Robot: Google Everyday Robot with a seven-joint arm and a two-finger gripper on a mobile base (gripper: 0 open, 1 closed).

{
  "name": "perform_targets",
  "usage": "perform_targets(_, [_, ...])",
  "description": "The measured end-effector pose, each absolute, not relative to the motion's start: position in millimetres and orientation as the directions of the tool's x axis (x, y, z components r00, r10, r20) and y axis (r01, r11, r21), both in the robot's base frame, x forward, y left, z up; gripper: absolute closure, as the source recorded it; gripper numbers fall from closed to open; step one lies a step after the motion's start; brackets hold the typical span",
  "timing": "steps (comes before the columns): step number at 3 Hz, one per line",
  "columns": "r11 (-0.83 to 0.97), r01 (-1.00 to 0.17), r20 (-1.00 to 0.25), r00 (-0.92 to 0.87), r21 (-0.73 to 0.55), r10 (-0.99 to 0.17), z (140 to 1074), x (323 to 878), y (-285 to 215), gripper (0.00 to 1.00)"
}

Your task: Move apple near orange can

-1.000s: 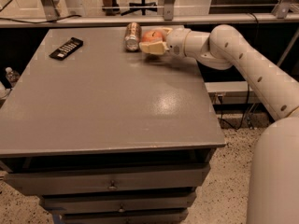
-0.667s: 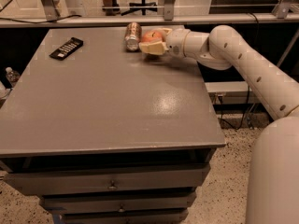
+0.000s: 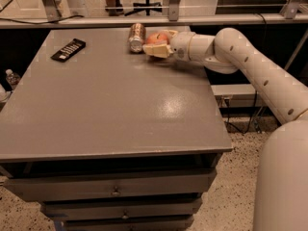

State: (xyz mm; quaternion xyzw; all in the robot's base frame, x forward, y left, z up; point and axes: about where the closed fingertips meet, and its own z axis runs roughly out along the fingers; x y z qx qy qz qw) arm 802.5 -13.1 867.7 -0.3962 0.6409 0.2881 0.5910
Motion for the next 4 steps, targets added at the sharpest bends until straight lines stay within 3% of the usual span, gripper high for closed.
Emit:
perform_targets(1, [0.523,-0.847,-0.986,0.007,-0.095,-0.166,865.9,802.1,-13.3,0.00])
perform_targets(4, [0.537,-0.838,-0.983,-0.003,-0.097,-0.183,875.9,785.6,-30.1,0.00])
